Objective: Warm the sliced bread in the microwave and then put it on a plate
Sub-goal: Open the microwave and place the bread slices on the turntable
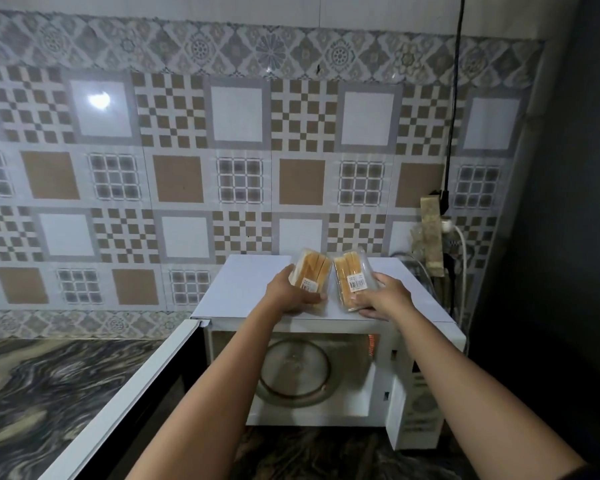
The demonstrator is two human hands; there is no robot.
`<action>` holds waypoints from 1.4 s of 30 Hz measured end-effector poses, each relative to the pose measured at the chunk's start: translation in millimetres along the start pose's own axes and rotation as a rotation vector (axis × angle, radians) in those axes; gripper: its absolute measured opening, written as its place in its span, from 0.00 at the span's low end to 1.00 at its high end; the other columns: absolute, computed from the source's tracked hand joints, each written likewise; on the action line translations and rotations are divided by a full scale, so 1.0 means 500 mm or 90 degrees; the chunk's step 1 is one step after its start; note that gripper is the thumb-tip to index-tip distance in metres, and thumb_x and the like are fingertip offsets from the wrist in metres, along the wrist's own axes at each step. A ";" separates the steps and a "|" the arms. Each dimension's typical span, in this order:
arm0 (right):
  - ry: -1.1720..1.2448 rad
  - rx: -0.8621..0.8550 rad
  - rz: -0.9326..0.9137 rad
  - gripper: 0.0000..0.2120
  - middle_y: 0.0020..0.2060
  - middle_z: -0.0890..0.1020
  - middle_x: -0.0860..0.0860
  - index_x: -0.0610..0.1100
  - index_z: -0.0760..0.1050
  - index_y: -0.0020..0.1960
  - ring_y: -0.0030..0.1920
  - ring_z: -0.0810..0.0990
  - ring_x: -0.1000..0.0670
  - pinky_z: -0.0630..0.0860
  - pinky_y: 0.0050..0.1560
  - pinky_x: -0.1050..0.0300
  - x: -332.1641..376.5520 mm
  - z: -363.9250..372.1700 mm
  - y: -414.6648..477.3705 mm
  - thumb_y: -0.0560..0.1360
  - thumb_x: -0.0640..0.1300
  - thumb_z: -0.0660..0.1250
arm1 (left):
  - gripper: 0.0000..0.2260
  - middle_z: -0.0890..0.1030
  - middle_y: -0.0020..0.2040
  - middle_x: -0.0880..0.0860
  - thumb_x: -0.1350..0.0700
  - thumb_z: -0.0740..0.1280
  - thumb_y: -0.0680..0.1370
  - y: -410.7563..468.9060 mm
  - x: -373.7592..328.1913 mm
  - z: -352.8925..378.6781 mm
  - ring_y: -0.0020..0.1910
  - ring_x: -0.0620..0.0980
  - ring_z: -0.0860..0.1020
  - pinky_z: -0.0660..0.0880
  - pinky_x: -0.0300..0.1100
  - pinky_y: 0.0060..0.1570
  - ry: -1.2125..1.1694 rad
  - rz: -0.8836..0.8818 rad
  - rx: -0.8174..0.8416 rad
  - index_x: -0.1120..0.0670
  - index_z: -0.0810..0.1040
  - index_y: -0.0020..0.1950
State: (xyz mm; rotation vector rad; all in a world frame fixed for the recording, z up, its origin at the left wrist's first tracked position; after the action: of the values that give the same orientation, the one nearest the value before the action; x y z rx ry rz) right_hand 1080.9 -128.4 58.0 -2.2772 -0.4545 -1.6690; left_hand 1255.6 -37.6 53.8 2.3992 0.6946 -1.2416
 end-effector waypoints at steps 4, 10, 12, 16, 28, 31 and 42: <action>0.109 0.024 -0.036 0.27 0.52 0.78 0.44 0.41 0.69 0.67 0.52 0.80 0.42 0.80 0.47 0.50 -0.014 -0.012 -0.054 0.70 0.27 0.68 | 0.21 0.79 0.53 0.51 0.52 0.74 0.69 -0.056 -0.016 0.007 0.48 0.49 0.78 0.75 0.38 0.41 -0.040 0.041 -0.035 0.50 0.71 0.59; 0.174 0.037 -0.098 0.37 0.69 0.69 0.45 0.47 0.61 0.73 0.56 0.79 0.41 0.79 0.54 0.46 -0.077 -0.057 -0.165 0.70 0.29 0.70 | 0.27 0.78 0.53 0.49 0.58 0.74 0.70 -0.205 -0.036 0.044 0.50 0.49 0.79 0.79 0.44 0.49 -0.199 0.053 -0.078 0.50 0.68 0.65; 0.194 0.032 -0.113 0.37 0.71 0.66 0.45 0.48 0.61 0.73 0.59 0.78 0.41 0.80 0.52 0.48 -0.106 -0.079 -0.213 0.70 0.30 0.70 | 0.35 0.77 0.57 0.50 0.59 0.74 0.69 -0.259 -0.027 0.067 0.55 0.52 0.78 0.78 0.46 0.53 -0.268 0.049 -0.074 0.49 0.62 0.72; 0.246 0.037 -0.131 0.36 0.71 0.66 0.46 0.47 0.62 0.73 0.58 0.79 0.41 0.82 0.40 0.62 -0.172 -0.116 -0.317 0.70 0.30 0.70 | 0.43 0.76 0.64 0.55 0.60 0.76 0.67 -0.356 0.018 0.107 0.57 0.54 0.79 0.80 0.46 0.51 -0.347 0.020 -0.070 0.47 0.57 0.75; 0.198 0.053 -0.039 0.34 0.63 0.76 0.42 0.43 0.65 0.72 0.54 0.77 0.49 0.78 0.35 0.70 -0.463 -0.125 -0.461 0.69 0.27 0.70 | 0.44 0.72 0.69 0.53 0.62 0.78 0.65 -0.556 0.232 0.269 0.63 0.52 0.74 0.73 0.49 0.62 -0.317 -0.117 -0.036 0.51 0.59 0.75; 0.184 0.050 0.024 0.34 0.64 0.74 0.40 0.40 0.64 0.72 0.54 0.76 0.48 0.75 0.29 0.72 -0.538 -0.112 -0.473 0.69 0.25 0.68 | 0.40 0.71 0.68 0.53 0.66 0.74 0.68 -0.603 0.279 0.310 0.60 0.50 0.74 0.73 0.42 0.58 -0.320 -0.192 -0.052 0.54 0.59 0.75; -0.176 0.008 0.091 0.35 0.67 0.73 0.44 0.47 0.60 0.73 0.66 0.72 0.43 0.72 0.63 0.47 -0.622 -0.109 -0.447 0.70 0.40 0.72 | 0.49 0.71 0.68 0.58 0.38 0.75 0.59 -0.632 0.423 0.366 0.68 0.59 0.69 0.69 0.58 0.65 -0.103 -0.234 -0.053 0.40 0.54 0.75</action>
State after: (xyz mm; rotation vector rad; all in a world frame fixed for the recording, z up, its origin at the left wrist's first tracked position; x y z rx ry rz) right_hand 854.1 26.6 -214.2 -2.4776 -0.3482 -1.2868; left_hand 1060.5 182.9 -248.7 2.1365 1.1477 -1.4938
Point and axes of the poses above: each hand's wrist, its own y-axis towards the middle knuckle, its own z-axis out of the palm, x = y × z, the point moved 5 cm from there along y, towards the middle knuckle
